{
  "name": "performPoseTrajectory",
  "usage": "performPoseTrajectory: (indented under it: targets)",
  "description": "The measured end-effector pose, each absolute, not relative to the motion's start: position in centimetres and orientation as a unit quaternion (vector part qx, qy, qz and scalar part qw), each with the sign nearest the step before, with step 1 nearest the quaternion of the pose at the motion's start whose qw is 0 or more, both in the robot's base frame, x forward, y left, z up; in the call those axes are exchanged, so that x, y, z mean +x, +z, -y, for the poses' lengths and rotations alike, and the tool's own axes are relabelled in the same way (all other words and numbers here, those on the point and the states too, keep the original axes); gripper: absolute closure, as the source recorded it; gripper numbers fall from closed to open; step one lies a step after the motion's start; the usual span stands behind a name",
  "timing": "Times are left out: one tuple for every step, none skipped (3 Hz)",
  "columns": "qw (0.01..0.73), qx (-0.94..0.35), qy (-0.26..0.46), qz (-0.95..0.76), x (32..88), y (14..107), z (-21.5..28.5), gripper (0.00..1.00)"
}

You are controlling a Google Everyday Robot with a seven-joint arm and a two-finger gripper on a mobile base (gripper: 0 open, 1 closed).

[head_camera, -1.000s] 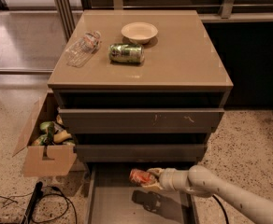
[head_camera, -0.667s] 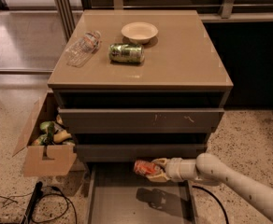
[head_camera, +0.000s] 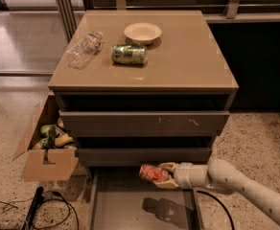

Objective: Pick coke can from bottom drawer and place on counter

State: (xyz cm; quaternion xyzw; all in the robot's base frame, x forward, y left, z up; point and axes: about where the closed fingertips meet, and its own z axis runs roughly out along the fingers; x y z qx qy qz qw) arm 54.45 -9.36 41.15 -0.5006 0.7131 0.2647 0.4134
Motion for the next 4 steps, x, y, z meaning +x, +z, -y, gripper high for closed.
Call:
performPoseTrajectory:
  targets:
    - [0.451, -0.533, 0.241, -0.675, 50.5, 48.3, 10.3, 1.0]
    - [0.48, -0.561, 0.212, -0.641, 47.6, 55.1, 11.5, 1.0]
    - [0.497, -0.585, 0.191, -0.612, 46.7, 63.3, 12.7, 1.0]
    - [0.512, -0.582, 0.191, -0.602, 48.9, 71.4, 14.0, 1.0]
